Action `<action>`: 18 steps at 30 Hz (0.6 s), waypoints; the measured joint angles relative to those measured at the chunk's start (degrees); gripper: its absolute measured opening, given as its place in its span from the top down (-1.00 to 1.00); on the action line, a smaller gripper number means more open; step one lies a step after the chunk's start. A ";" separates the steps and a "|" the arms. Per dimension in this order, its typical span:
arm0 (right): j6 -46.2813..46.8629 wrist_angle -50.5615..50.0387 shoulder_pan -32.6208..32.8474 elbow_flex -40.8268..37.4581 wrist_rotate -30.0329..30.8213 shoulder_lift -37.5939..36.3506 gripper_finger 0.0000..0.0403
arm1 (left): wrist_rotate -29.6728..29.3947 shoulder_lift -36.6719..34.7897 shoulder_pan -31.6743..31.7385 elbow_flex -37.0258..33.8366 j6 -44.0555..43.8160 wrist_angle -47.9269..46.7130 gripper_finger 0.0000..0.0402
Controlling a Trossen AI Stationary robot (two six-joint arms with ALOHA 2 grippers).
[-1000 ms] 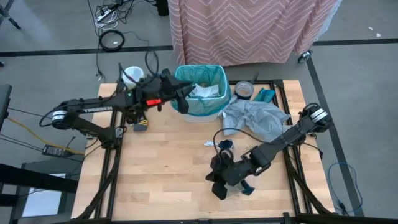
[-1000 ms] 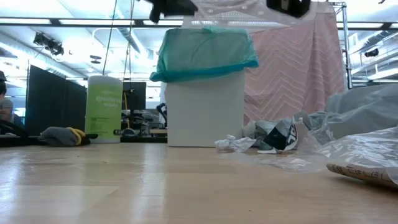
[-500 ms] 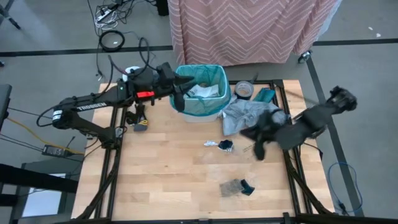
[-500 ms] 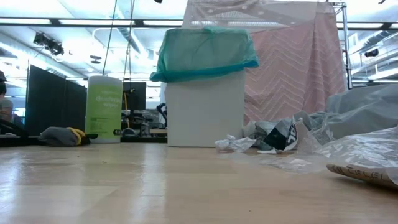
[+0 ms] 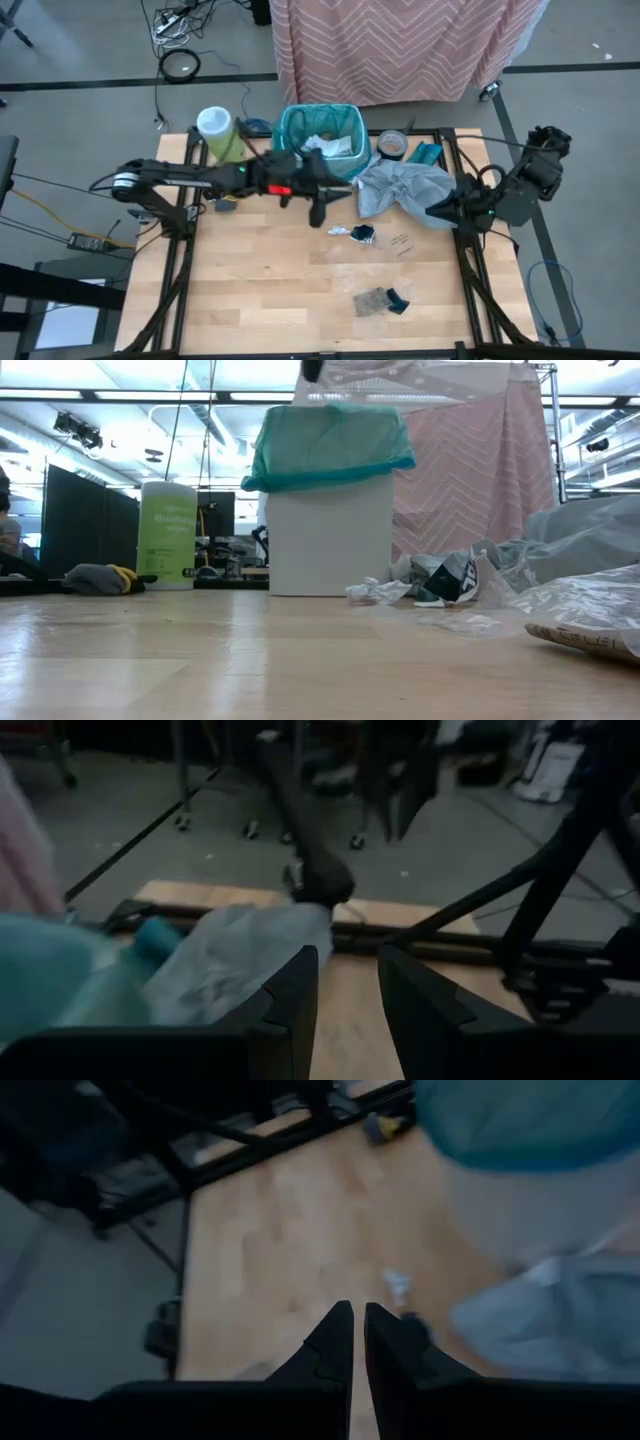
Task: Place trash/remove bag and relplace
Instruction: Put the white paper into the trash bin
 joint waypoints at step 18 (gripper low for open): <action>-2.52 33.14 8.50 -25.32 -3.02 -12.50 0.90 | -8.35 20.66 -8.18 -0.03 -5.96 6.01 0.42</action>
